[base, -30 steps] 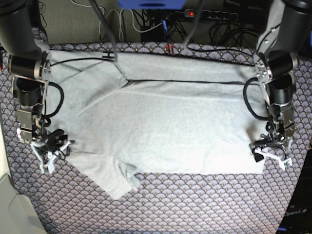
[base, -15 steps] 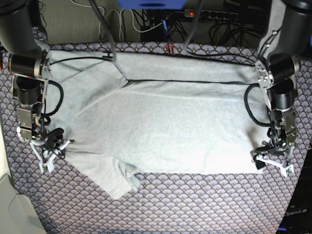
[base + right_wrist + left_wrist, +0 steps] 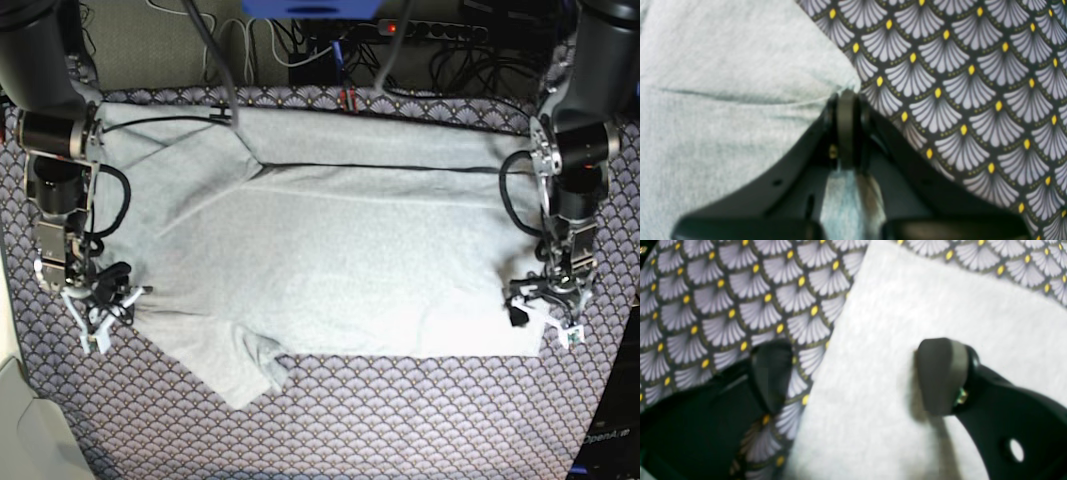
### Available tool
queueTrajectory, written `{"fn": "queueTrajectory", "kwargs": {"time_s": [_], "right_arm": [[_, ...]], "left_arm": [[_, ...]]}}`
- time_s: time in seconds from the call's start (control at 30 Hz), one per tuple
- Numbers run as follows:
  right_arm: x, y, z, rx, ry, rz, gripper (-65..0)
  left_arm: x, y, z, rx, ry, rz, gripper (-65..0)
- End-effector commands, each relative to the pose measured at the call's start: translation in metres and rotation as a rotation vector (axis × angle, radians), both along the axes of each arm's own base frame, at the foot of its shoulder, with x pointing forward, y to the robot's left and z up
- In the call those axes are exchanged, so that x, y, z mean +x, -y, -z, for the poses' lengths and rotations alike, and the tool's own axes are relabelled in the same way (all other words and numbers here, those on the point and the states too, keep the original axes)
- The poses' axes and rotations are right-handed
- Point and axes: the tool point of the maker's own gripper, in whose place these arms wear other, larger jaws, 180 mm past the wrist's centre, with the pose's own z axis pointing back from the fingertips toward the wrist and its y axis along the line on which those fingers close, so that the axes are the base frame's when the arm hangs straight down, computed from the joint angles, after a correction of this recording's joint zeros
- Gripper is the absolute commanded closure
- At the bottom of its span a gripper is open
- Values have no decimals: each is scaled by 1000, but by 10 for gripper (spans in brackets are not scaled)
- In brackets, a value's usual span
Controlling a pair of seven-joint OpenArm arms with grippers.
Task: Fold the T-shirt properly
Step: 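Grasp the grey shirt's sides with both grippers and lift them toward the collar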
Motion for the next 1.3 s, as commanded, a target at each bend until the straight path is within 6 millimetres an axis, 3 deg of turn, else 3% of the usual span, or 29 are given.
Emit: {"fn": "queueTrajectory", "kwargs": {"time_s": [0.0,0.27,1.13,1.2,1.27], "right_arm": [[10,9,-15,-15,29,9,0],[11,7,-16,-13,32,6,0],[11,8,-17,-15,33,7,0],[11,8,-17,-15,33,7,0],[11,9,-17,-16,33,8,0]], "left_arm": [[22,-17,-38,32,95,-18,-578],[28,-18,-45,37,101,-17,-578],[15,12,-10,56,20,67,-575],[10,14,-4,54,9,69,-553],[10,15,-3,52,9,72,-488]]}}
